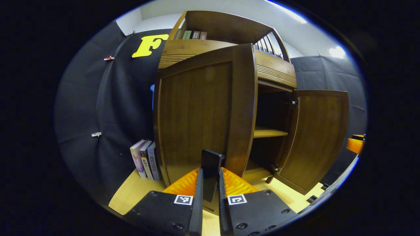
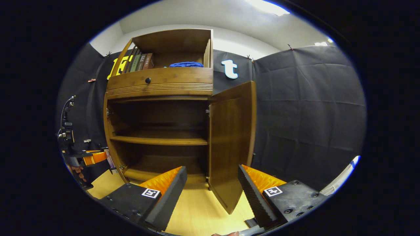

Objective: Open the right door of the double-door shoe cabinet with the right hand, and open the left door with the left hand.

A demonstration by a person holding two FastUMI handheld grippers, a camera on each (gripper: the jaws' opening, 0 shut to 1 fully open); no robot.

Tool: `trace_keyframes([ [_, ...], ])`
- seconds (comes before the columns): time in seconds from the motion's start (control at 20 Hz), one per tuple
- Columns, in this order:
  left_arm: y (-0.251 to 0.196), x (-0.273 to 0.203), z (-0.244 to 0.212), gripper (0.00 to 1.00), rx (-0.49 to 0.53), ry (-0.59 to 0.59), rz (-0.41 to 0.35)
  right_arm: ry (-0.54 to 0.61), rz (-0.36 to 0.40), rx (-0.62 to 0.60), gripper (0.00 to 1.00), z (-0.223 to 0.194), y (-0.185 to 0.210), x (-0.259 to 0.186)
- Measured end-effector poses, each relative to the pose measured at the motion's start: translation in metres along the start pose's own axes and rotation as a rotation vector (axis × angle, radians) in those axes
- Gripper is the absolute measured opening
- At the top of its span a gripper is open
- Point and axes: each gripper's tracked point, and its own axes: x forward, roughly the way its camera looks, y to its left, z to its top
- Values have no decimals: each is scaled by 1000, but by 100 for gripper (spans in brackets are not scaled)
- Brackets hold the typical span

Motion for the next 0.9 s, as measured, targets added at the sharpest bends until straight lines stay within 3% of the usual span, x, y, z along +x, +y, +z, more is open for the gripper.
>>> trace_keyframes([
  [0.1,6,-7,-1,22,8,0,1,-4,22,5,94,-1,11,3],
  [0.3,18,-18,-2,20,15,-1,11,-2,54,11,94,-5,28,7],
  [0.35,22,-21,-3,20,21,-1,15,-2,59,15,99,-6,32,8],
  [0.6,40,-35,-2,21,27,-5,50,13,92,33,94,-14,48,13],
  [0.9,69,-52,1,19,56,-21,140,6,135,20,99,-13,66,20],
])
